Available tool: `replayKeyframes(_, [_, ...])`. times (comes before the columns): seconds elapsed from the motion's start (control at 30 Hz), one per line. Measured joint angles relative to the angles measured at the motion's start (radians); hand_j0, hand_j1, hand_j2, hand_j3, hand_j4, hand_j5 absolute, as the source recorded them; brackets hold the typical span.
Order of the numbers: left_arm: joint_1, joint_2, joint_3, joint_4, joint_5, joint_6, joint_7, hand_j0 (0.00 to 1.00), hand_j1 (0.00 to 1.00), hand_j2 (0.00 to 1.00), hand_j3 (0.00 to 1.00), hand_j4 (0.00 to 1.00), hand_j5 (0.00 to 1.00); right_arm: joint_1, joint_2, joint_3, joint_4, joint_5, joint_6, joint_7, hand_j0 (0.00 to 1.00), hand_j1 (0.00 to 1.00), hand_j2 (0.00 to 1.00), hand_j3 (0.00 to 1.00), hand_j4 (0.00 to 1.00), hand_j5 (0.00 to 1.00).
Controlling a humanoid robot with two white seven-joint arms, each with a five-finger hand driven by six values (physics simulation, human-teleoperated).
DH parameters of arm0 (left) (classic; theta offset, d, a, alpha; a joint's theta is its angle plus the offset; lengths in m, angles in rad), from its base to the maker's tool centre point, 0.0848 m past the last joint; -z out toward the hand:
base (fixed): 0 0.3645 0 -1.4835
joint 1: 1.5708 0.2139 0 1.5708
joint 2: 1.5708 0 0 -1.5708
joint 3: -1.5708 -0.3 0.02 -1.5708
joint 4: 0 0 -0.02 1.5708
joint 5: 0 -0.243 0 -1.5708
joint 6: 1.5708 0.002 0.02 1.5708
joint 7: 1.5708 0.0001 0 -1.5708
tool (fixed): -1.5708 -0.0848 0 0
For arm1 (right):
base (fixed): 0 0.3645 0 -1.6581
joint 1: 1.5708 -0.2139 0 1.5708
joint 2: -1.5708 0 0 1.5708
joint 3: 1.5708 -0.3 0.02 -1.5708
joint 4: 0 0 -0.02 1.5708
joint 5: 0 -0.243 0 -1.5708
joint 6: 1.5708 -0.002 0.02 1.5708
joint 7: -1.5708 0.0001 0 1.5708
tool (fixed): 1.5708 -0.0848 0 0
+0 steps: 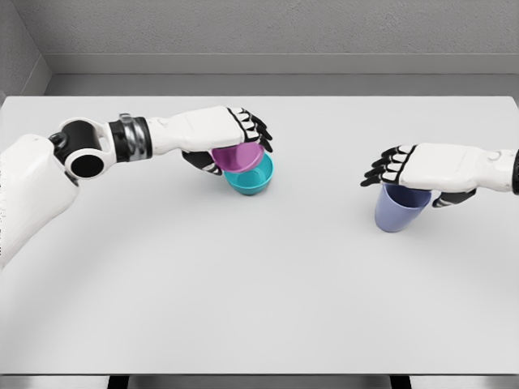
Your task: Stacking bowl and cup with both arms
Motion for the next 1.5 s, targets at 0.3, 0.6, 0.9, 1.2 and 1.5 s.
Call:
replayKeyframes(0.3, [0.003, -0.021, -0.003, 0.025, -0.015, 0.000, 0.000, 0.85, 0.85, 0.85, 0.85, 0.85, 0.85, 0.002, 0.012, 0.012, 0.029, 0.019, 0.000, 0.000, 1.00, 1.00, 1.00, 1.00, 1.00, 1.00])
replayKeyframes(0.6, [0.003, -0.024, -0.005, 0.027, -0.009, 0.000, 0.001, 1.00, 1.00, 1.00, 1.00, 1.00, 1.00, 0.009, 0.028, 0.015, 0.037, 0.029, 0.000, 0.000, 1.00, 1.00, 1.00, 1.00, 1.00, 1.00])
replayKeyframes(0.9, [0.002, -0.021, 0.000, 0.022, 0.000, 0.000, 0.003, 1.00, 1.00, 1.00, 1.00, 1.00, 1.00, 0.011, 0.029, 0.015, 0.037, 0.039, 0.000, 0.000, 0.90, 0.90, 0.90, 0.90, 0.90, 0.90])
replayKeyframes(1.2, [-0.006, 0.104, 0.005, 0.010, 0.041, 0.000, 0.007, 1.00, 1.00, 1.00, 1.00, 1.00, 1.00, 0.011, 0.029, 0.014, 0.036, 0.057, 0.000, 0.000, 0.72, 0.72, 0.72, 0.72, 0.72, 0.72])
replayKeyframes(1.5, [0.021, 0.341, 0.006, -0.015, 0.156, 0.000, 0.008, 1.00, 1.00, 1.00, 1.00, 1.00, 1.00, 0.000, 0.039, 0.012, 0.032, 0.052, 0.000, 0.000, 0.72, 0.72, 0.72, 0.72, 0.72, 0.72])
